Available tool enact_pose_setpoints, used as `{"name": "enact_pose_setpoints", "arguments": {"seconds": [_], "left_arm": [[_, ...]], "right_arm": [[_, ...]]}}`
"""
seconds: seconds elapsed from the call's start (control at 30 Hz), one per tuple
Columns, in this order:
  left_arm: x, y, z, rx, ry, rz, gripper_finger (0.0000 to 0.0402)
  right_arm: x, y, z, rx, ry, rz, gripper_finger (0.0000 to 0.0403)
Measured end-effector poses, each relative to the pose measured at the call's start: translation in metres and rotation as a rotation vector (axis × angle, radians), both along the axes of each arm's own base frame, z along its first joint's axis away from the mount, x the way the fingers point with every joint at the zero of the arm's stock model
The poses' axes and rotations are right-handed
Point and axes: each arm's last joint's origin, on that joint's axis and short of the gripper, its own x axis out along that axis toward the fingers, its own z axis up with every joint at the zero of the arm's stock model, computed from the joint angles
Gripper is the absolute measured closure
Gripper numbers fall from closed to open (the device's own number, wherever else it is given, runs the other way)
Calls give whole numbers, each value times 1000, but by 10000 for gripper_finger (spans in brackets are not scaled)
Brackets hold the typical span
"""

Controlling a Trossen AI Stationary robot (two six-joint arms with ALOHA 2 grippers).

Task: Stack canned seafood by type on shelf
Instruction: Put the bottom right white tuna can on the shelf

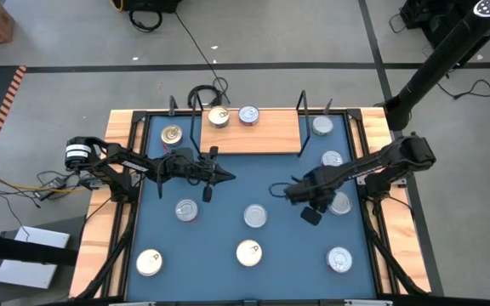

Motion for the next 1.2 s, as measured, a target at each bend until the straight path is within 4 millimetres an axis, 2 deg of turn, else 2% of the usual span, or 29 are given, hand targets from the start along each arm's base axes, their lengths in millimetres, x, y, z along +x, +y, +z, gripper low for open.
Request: {"name": "enact_pose_setpoints", "arguments": {"seconds": [0.23,0.43,0.67,0.77,0.87,0.97,1.2], "left_arm": [[0,0,0,0,0,0,396],[0,0,0,-1,0,0,396],[0,0,0,-2,0,0,396],[0,0,0,-2,-1,0,396],[0,0,0,-2,0,0,396],[0,0,0,-2,-1,0,396],[0,0,0,-2,-2,0,396]], "right_arm": [[-15,11,-18,-77,62,-168,320],[-22,9,-32,-110,72,-236,327],[-24,8,-34,-131,58,-203,371],[-20,8,-35,-117,17,-174,395],[-16,8,-38,-131,-8,-133,393],[-6,10,-31,-93,-94,-99,394],[8,9,-17,-75,-172,-40,396]]}}
